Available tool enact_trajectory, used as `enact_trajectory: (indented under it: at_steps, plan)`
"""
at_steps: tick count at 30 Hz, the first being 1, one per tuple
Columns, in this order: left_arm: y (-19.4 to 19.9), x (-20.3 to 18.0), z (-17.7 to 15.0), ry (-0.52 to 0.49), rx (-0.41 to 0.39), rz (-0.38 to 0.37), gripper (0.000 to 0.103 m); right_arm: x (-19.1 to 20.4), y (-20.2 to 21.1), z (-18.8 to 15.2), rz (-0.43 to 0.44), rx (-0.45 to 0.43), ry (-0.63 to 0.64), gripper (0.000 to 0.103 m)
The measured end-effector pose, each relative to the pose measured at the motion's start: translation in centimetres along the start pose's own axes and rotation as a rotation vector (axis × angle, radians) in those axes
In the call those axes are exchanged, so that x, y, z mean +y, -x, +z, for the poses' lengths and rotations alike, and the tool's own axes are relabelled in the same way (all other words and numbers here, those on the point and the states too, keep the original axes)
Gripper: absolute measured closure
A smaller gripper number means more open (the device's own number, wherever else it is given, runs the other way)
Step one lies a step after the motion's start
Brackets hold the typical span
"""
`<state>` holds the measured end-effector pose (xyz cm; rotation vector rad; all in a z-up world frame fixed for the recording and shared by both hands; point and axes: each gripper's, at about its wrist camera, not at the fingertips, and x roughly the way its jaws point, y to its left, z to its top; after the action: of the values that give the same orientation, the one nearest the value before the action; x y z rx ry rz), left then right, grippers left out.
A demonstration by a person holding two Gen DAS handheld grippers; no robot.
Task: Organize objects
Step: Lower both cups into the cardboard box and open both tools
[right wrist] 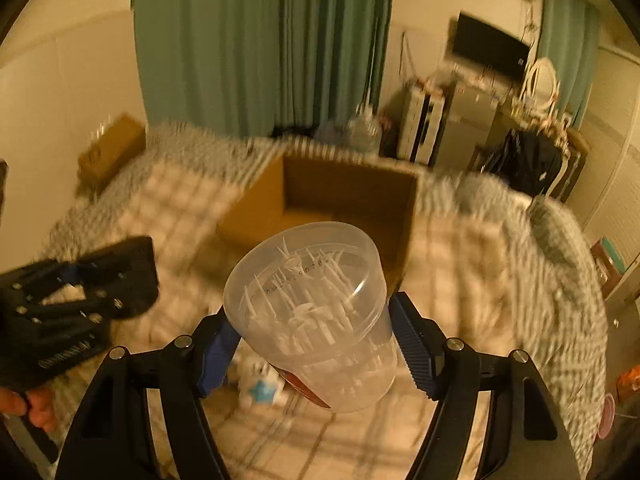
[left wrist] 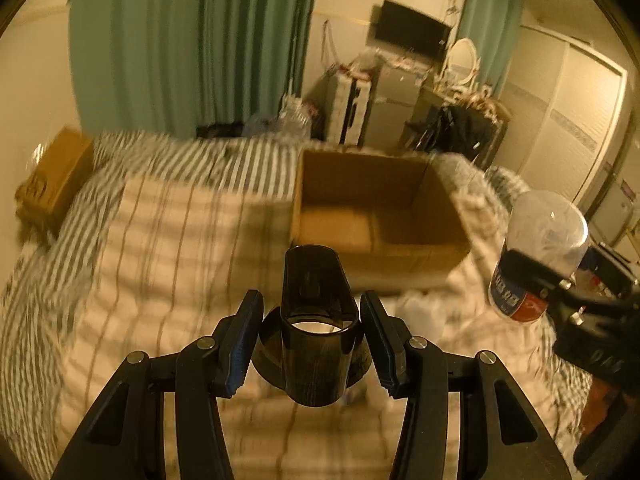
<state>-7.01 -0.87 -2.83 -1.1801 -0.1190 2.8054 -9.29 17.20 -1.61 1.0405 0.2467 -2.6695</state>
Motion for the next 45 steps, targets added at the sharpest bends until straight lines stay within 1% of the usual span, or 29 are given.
enact_trajectory:
  at_steps: [3,7,10,12,16,20,22,25,26,27,28,29,30,32,35,39,43,45]
  plan:
    - [-0.4,-1.2,3.3,-0.034,-0.053,-0.019,0.051,-1.3,0.7,3.3,0.001,-0.054,-0.018,0.032]
    - [-2.5,-2.7,7.3,-0.083,-0.099,-0.017,0.051,-3.2,-0.2,7.4,0.022,-0.104,-0.051,0.032]
    - [-5.5,-3.3,9.2,-0.091,-0.089,-0.031,0.051,-4.1,-2.6,9.6,0.029,-0.107,-0.075,0.032]
    - [-7.5,-3.6,9.8,-0.093,-0.074,-0.036,0.052,-4.6,-4.6,10.6,0.033,-0.098,-0.086,0.032]
    - [-11.3,-4.0,9.9,-0.105,-0.055,-0.047,0.051,-5.2,-9.1,11.1,0.043,-0.052,-0.103,0.033]
    - [-14.5,-3.8,9.1,-0.1,-0.012,-0.046,0.051,-5.8,-12.4,10.1,0.054,-0.009,-0.126,0.033]
    - [-15.2,-3.8,8.5,-0.1,-0.006,-0.059,0.051,-5.9,-13.7,9.6,0.058,0.006,-0.135,0.033]
    - [-15.5,-3.7,8.3,-0.104,-0.011,-0.079,0.051,-6.3,-14.2,8.9,0.066,0.001,-0.149,0.033]
    - [-15.5,-3.7,8.2,-0.102,-0.009,-0.085,0.05,-6.4,-14.2,8.8,0.074,-0.001,-0.158,0.032]
    - [-15.3,-3.7,8.1,-0.097,-0.01,-0.084,0.045,-6.5,-14.2,8.8,0.081,-0.001,-0.165,0.031]
    - [-15.1,-3.7,8.1,-0.096,-0.013,-0.086,0.04,-6.6,-13.9,8.8,0.08,-0.012,-0.174,0.022]
    - [-14.7,-3.7,8.1,-0.096,-0.021,-0.079,0.026,-6.8,-13.6,8.9,0.068,-0.021,-0.178,0.008]
    - [-14.0,-3.7,8.1,-0.093,-0.04,-0.063,0.015,-6.9,-13.1,8.9,0.049,-0.037,-0.178,0.006]
    - [-12.9,-3.5,8.2,-0.092,-0.068,-0.06,0.014,-7.2,-11.2,9.3,0.019,-0.073,-0.178,0.005]
    - [-10.8,-3.1,8.3,-0.096,-0.065,-0.044,0.014,-7.9,-8.7,9.8,0.004,-0.091,-0.179,0.005]
    - [-7.1,-2.3,8.1,-0.09,-0.091,-0.029,0.014,-8.2,-4.2,9.8,-0.031,-0.128,-0.157,0.005]
    - [-2.5,-1.9,7.7,-0.106,-0.127,0.013,0.014,-7.7,1.0,9.0,-0.041,-0.153,-0.131,0.005]
    - [-0.4,-1.6,6.9,-0.117,-0.137,0.051,0.011,-7.1,3.2,8.2,-0.053,-0.157,-0.109,0.005]
